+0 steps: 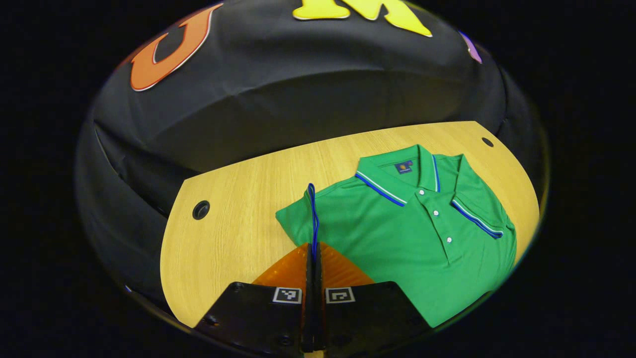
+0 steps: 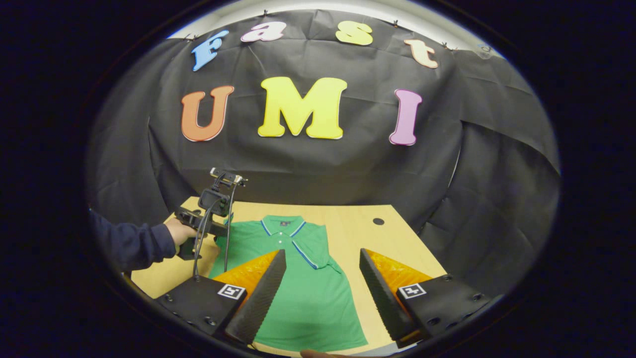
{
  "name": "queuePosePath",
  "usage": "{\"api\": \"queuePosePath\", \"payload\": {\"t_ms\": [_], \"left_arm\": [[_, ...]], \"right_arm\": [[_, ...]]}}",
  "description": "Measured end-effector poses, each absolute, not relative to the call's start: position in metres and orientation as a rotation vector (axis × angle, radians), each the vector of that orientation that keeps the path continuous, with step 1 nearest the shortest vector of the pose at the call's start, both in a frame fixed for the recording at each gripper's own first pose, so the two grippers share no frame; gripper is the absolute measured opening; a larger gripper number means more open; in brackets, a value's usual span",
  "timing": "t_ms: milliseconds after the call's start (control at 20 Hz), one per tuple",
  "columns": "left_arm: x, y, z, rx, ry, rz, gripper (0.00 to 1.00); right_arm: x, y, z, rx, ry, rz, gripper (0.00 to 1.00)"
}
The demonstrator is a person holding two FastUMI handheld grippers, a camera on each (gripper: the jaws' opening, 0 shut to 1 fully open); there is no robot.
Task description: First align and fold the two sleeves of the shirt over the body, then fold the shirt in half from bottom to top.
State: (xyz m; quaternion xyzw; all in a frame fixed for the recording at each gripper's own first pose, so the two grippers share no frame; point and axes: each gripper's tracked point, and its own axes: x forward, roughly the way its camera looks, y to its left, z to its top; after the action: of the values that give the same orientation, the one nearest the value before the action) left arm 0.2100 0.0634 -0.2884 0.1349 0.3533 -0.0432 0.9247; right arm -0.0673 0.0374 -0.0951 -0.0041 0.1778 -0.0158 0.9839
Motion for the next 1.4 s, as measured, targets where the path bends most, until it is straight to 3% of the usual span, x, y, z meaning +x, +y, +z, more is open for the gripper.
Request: {"api": "queuePosePath", "payload": {"t_ms": [100,150,450,500,600,700,750,900,950,1200,1350,1400], "left_arm": [[0.205,0.051,-0.292,0.32,0.723,-0.112,0.04],[0.203,0.045,-0.295,0.344,0.72,-0.126,0.04],[0.192,0.019,-0.317,0.378,0.775,-0.206,0.09],[0.191,0.017,-0.317,0.366,0.777,-0.207,0.15],[0.188,0.019,-0.309,0.344,0.755,-0.191,0.51],[0.182,0.021,-0.294,0.333,0.722,-0.17,0.61],[0.177,0.023,-0.283,0.327,0.707,-0.155,0.71],[0.155,0.033,-0.253,0.288,0.661,-0.098,0.84],[0.147,0.037,-0.246,0.265,0.648,-0.074,1.0],[0.09,0.061,-0.237,0.162,0.653,-0.006,0.99],[0.044,0.077,-0.263,0.079,0.74,0.037,0.99],[0.025,0.081,-0.273,0.053,0.779,0.047,0.99]], "right_arm": [[-0.072,0.032,-0.099,-0.008,0.369,-0.046,0.9],[-0.075,0.029,-0.1,-0.005,0.372,-0.054,0.95],[-0.1,0.006,-0.117,0.008,0.403,-0.125,0.96],[-0.105,0.002,-0.12,0.013,0.406,-0.131,0.95],[-0.112,-0.004,-0.125,0.019,0.413,-0.134,0.96],[-0.112,-0.009,-0.125,0.018,0.41,-0.116,0.95],[-0.109,-0.011,-0.123,0.015,0.406,-0.102,0.95],[-0.095,-0.015,-0.122,0.025,0.413,-0.057,0.95],[-0.089,-0.016,-0.123,0.035,0.416,-0.043,0.95],[-0.065,-0.024,-0.161,0.042,0.478,-0.002,0.96],[-0.065,-0.028,-0.208,-0.013,0.582,0.019,0.96],[-0.068,-0.03,-0.225,-0.026,0.618,0.023,0.91]]}}
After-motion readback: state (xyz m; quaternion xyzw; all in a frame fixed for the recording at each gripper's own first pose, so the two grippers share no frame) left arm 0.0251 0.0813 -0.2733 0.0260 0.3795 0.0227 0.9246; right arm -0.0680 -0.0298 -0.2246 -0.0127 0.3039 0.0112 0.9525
